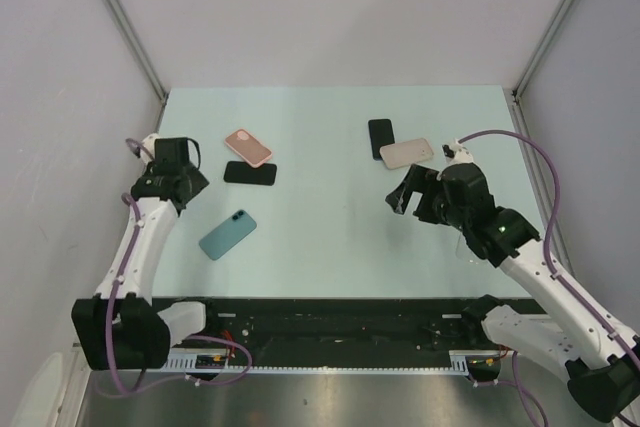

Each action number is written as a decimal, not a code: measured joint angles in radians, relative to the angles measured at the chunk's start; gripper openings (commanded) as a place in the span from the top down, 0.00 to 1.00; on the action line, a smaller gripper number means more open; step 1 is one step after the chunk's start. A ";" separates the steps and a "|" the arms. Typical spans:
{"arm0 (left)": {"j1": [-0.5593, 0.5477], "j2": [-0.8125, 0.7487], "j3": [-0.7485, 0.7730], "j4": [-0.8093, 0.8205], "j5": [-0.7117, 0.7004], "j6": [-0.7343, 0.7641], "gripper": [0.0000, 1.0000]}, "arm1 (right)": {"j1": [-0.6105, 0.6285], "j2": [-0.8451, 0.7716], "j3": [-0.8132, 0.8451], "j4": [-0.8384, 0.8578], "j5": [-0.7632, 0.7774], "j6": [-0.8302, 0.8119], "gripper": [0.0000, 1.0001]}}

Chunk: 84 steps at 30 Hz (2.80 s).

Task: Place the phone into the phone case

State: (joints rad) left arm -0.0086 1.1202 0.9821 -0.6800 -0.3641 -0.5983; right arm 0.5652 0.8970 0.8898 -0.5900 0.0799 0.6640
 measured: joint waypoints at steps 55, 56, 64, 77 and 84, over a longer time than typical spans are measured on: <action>-0.098 0.443 -0.126 -0.087 0.122 -0.204 1.00 | 0.000 -0.375 -0.092 0.124 -0.094 -0.168 0.00; -0.132 0.430 -0.137 -0.092 0.142 -0.211 1.00 | 0.000 -0.375 -0.092 0.122 -0.093 -0.168 0.00; -0.295 0.320 -0.218 -0.086 0.270 -0.208 0.79 | 0.000 -0.375 -0.092 0.115 -0.092 -0.168 0.00; -0.332 0.112 -0.188 -0.092 0.245 -0.165 0.04 | 0.000 -0.341 -0.103 0.110 -0.092 -0.166 0.00; -0.404 0.255 -0.179 -0.087 0.251 -0.215 0.00 | 0.000 -0.312 -0.107 0.101 -0.092 -0.163 0.00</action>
State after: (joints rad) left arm -0.4129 1.3754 0.8036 -0.7673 -0.1135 -0.8135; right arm 0.5652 0.5846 0.7826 -0.4892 -0.0124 0.5011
